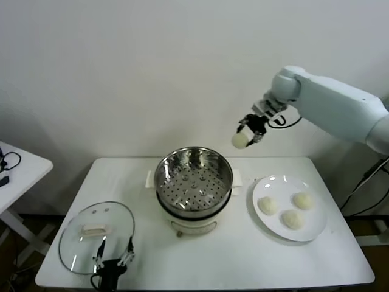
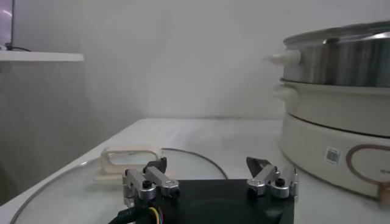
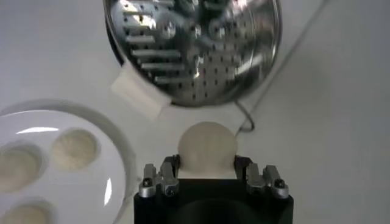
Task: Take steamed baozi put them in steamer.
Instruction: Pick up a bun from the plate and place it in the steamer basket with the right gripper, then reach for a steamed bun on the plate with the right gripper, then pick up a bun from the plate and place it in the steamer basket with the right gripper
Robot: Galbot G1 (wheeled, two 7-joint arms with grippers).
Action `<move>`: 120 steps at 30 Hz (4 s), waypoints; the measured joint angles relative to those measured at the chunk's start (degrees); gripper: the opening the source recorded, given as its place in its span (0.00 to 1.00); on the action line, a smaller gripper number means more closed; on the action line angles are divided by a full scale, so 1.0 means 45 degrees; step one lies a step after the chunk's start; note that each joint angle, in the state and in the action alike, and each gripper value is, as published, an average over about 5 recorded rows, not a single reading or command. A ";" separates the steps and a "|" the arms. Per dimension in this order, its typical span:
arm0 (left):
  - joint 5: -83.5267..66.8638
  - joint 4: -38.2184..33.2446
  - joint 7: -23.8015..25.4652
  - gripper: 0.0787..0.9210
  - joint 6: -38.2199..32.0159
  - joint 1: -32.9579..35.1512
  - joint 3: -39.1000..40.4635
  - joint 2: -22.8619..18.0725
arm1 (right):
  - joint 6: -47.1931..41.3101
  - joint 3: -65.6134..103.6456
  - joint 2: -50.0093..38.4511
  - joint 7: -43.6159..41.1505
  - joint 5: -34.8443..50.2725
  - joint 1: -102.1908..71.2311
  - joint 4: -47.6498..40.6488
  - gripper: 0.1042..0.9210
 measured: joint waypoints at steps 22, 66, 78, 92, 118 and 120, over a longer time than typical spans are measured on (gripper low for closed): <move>0.0087 0.0226 -0.0071 0.88 -0.0060 -0.0120 0.0088 0.0000 | 0.4292 0.0869 0.2629 0.2478 -0.6146 -0.2181 0.0106 0.64; 0.0177 0.0216 -0.0110 0.88 -0.0197 -0.0042 0.0013 0.0000 | 0.3750 -0.1209 0.2488 0.2305 -0.2213 -0.0540 -0.1033 0.88; 0.0154 0.0018 -0.0066 0.88 -0.0144 0.0000 -0.0012 0.0000 | -0.1310 -0.5155 -0.0647 0.1741 0.2106 0.1607 0.0727 0.88; 0.0263 0.0076 -0.0087 0.88 -0.0197 0.0040 -0.0026 0.0000 | -0.5178 -0.4344 -0.3863 0.2797 0.3086 -0.1111 0.2240 0.88; 0.0333 0.0057 -0.0129 0.88 -0.0192 0.0137 -0.0107 0.0000 | -0.7149 -0.0710 -0.3885 0.4184 0.2155 -0.5412 0.1792 0.69; 0.0330 0.0022 -0.0132 0.88 -0.0176 0.0148 -0.0114 0.0000 | -0.7177 -0.0721 -0.3890 0.4163 0.2207 -0.5347 0.1860 0.66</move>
